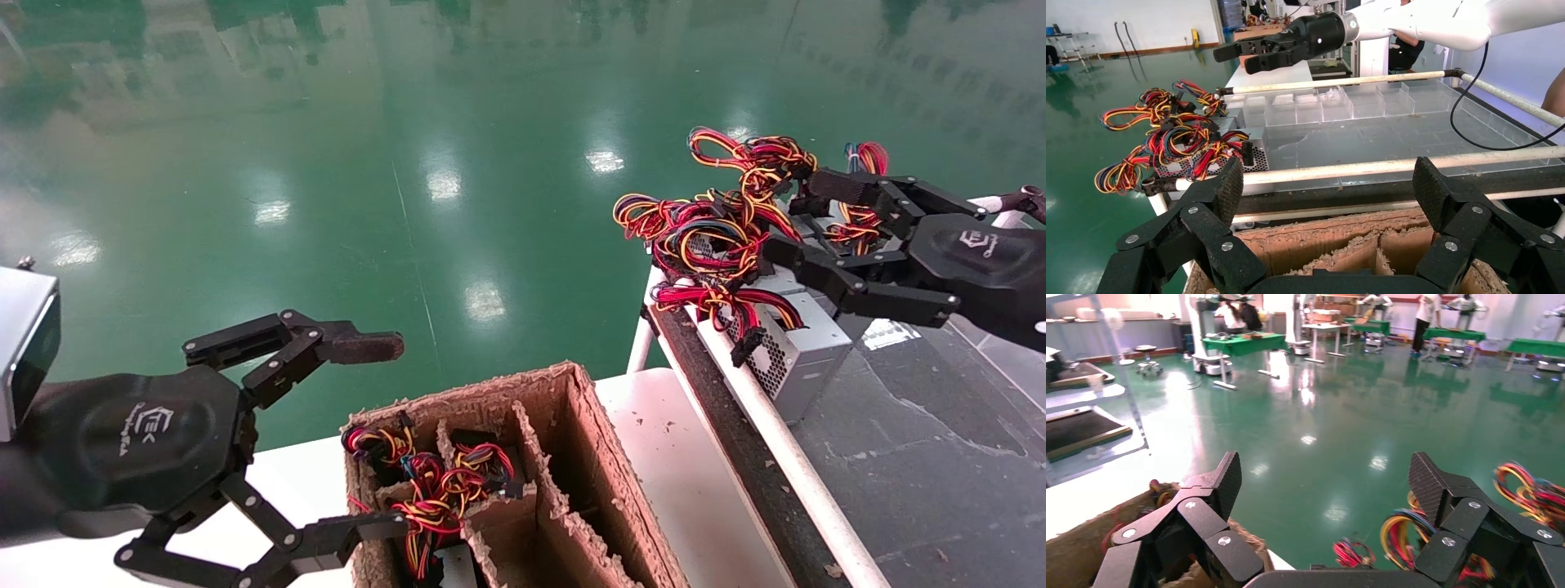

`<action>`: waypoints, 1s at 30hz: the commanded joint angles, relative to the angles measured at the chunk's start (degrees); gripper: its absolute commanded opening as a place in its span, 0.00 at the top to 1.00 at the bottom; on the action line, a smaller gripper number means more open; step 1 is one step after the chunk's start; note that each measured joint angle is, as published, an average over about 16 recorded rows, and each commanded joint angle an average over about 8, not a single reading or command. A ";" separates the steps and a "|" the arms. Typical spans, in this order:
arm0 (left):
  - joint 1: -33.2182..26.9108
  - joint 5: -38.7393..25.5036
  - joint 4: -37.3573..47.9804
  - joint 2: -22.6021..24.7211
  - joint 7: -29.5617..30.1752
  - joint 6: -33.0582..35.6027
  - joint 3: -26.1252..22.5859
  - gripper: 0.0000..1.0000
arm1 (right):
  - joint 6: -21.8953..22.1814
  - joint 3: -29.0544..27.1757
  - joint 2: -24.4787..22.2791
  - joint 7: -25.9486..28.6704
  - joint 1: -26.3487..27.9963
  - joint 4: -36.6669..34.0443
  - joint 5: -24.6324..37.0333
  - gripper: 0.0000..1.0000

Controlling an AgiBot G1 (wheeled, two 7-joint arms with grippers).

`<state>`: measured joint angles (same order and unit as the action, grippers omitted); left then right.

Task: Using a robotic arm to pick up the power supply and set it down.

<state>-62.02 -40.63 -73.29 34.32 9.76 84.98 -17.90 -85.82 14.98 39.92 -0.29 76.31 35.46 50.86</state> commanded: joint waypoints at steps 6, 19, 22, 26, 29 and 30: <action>0.00 0.01 0.00 -0.01 -0.01 -0.01 -0.02 0.00 | 0.02 0.19 -0.89 2.01 -2.69 6.95 -1.64 0.00; -0.01 0.03 0.00 -0.02 -0.02 -0.02 -0.04 0.00 | 0.07 0.56 -2.66 5.99 -8.00 20.68 -4.88 0.00; -0.01 0.03 0.00 -0.02 -0.02 -0.02 -0.05 0.00 | 0.08 0.65 -3.05 6.87 -9.17 23.71 -5.60 0.00; -0.01 0.04 0.00 -0.02 -0.03 -0.02 -0.05 0.00 | 0.09 0.75 -3.55 8.01 -10.70 27.67 -6.53 0.00; -0.01 0.04 0.00 -0.02 -0.03 -0.02 -0.06 0.00 | 0.10 0.84 -3.93 8.87 -11.85 30.63 -7.23 0.00; -0.02 0.04 0.00 -0.02 -0.03 -0.03 -0.06 0.00 | 0.10 0.86 -4.06 9.16 -12.23 31.63 -7.47 0.00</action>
<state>-62.04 -40.59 -73.29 34.29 9.73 84.96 -17.96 -85.72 15.84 35.86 8.85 64.11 67.00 43.41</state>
